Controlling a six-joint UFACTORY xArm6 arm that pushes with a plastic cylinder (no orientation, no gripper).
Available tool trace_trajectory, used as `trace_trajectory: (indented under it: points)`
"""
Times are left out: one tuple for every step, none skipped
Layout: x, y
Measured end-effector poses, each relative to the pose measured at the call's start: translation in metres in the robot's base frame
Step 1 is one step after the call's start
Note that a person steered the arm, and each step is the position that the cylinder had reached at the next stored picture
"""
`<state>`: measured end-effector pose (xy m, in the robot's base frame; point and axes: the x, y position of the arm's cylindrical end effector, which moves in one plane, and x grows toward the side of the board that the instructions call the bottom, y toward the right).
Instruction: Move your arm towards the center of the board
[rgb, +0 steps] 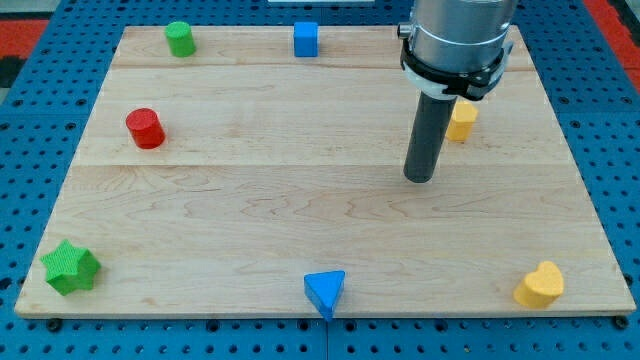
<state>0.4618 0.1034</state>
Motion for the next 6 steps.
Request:
trace_trajectory:
  points:
    - [0.0,-0.008]
    - [0.0,-0.017]
    - [0.0,-0.026]
    - [0.0,-0.035]
    - [0.0,-0.042]
    - [0.0,-0.052]
